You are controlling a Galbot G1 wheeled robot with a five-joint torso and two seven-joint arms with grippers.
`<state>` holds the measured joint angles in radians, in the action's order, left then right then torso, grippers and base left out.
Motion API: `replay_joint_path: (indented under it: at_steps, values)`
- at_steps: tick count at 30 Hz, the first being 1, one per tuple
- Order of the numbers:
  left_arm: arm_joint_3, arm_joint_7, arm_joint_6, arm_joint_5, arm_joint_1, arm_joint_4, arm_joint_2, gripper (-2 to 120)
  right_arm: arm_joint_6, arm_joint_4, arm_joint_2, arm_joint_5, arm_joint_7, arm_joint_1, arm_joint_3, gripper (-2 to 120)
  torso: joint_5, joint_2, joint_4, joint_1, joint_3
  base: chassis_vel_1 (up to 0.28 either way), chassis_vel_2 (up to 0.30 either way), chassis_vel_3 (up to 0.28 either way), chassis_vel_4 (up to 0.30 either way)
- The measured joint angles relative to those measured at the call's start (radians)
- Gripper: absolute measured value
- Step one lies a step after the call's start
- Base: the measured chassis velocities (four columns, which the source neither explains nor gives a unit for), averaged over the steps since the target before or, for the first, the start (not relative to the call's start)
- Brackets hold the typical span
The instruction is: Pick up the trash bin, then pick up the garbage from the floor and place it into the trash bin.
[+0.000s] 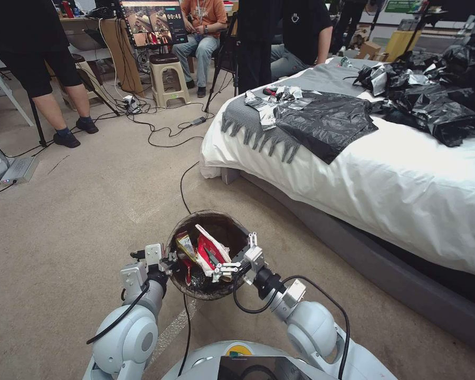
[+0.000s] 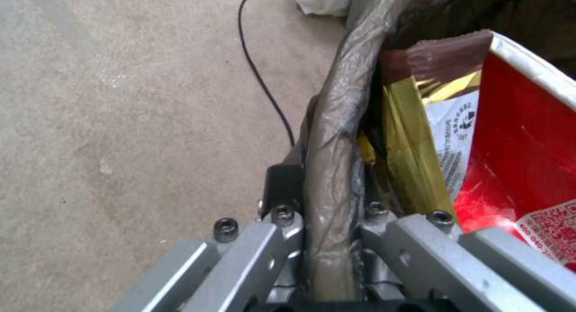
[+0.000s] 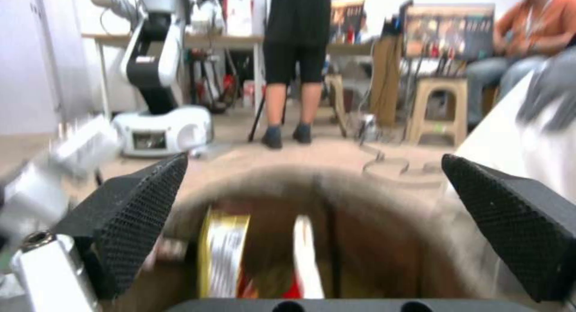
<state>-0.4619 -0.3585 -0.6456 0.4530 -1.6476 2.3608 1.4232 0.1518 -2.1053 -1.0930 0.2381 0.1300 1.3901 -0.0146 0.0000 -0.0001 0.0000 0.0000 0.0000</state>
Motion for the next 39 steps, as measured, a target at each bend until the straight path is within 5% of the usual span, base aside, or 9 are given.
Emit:
replay_joint_path:
  at_steps: [7, 20, 39]
  values:
    - [-0.002, 0.0, 0.0, 0.0, 0.002, -0.005, -0.001, 4, 0.012, -0.11, -0.016, -0.033, -0.013, -0.002, -0.07, 100, -0.0001, 0.0, 0.0001, 0.0, 0.0, 0.0, 0.0, 0.0, 0.0]
    - [-0.017, 0.001, 0.009, 0.0, 0.004, -0.006, 0.0, 4, 0.008, -0.132, -0.188, -0.237, -0.245, 0.105, -0.146, 100, -0.0001, 0.0, -0.0001, 0.0, 0.0, 0.0, 0.0, 0.0, 0.0]
    - [-0.024, 0.003, 0.024, 0.001, 0.005, 0.007, 0.001, 4, 0.014, -0.091, -0.224, -0.232, -0.262, 0.109, -0.156, 100, -0.0001, 0.0, -0.0001, 0.0, 0.0, 0.016, 0.014, 0.017, 0.013]
